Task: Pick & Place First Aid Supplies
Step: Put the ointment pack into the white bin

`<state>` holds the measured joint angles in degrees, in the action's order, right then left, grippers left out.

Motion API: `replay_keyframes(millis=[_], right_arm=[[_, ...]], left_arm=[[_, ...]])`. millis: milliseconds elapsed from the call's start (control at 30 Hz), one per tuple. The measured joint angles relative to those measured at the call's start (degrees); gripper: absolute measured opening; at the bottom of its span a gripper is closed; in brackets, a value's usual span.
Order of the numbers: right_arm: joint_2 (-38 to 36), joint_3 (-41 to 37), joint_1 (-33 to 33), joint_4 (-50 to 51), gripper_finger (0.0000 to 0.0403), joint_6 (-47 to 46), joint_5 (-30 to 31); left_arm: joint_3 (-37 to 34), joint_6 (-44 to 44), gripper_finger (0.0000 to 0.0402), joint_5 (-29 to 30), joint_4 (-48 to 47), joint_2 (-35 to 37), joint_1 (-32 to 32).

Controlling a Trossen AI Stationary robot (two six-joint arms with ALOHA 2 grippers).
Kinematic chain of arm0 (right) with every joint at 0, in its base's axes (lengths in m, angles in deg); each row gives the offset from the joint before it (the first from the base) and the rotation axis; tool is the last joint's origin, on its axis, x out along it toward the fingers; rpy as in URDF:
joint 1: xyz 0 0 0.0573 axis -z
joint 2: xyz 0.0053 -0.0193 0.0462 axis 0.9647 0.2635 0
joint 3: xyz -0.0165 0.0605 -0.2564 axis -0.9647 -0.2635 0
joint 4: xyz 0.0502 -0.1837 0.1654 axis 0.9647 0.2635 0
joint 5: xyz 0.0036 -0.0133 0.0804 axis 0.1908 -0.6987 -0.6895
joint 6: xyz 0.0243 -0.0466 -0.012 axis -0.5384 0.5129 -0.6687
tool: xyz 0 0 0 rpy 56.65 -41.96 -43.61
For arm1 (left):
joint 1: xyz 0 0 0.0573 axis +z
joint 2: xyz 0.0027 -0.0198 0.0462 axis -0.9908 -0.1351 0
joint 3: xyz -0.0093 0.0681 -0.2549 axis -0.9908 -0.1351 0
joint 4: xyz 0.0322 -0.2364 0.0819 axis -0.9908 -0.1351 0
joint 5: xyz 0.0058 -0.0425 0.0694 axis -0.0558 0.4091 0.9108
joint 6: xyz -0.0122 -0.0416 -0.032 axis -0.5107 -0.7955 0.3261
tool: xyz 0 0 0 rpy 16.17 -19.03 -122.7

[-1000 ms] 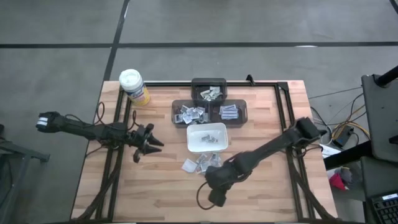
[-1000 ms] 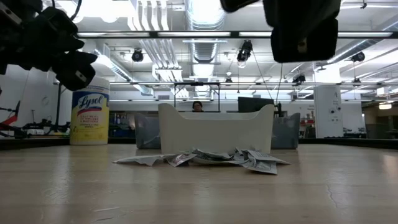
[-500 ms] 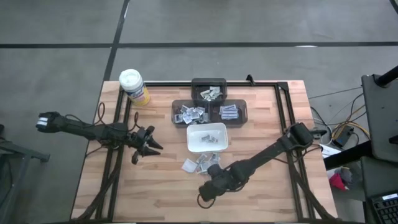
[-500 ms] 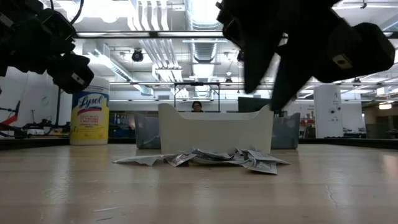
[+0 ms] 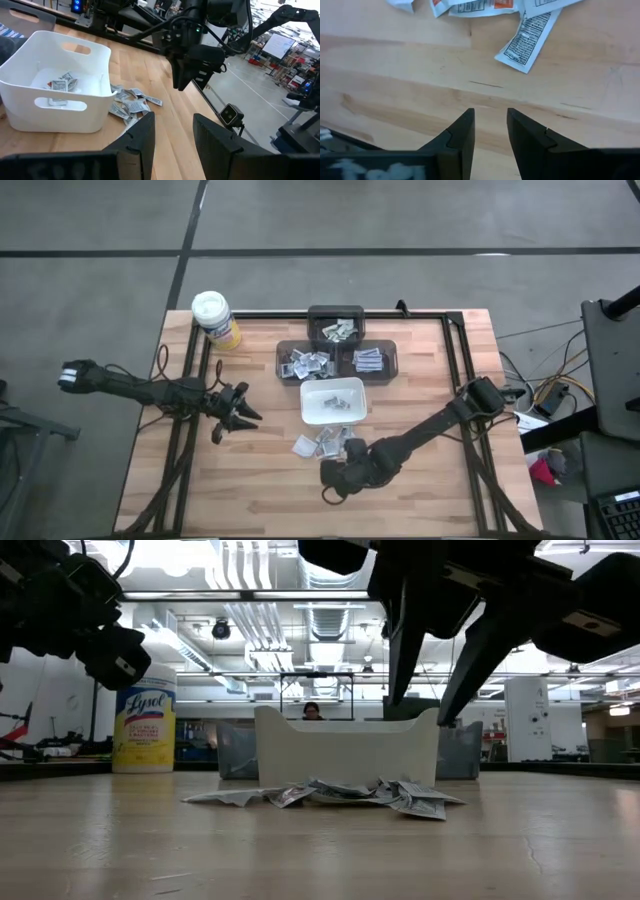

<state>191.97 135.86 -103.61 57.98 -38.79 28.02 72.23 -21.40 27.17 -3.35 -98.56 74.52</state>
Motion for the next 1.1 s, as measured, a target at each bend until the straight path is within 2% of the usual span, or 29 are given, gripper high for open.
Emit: replay_keyframes(millis=[400, 900, 1100], right_arm=[[0.50, 0.00, 1.80, -0.46, 0.0109, -9.29, -2.89], [0.70, -0.04, 5.39, 4.00, 0.0109, -9.71, -8.17], [0.70, -0.04, 5.50, 5.36, 0.0109, -10.12, -8.50]], left_arm=[[0.00, 1.88, 0.0126, -0.02, 0.00, 0.02, 0.00], [0.02, 3.26, 0.0126, 0.00, 0.00, 0.02, 0.01], [0.02, 3.46, 0.0126, 0.00, 0.02, 0.02, 0.01]])
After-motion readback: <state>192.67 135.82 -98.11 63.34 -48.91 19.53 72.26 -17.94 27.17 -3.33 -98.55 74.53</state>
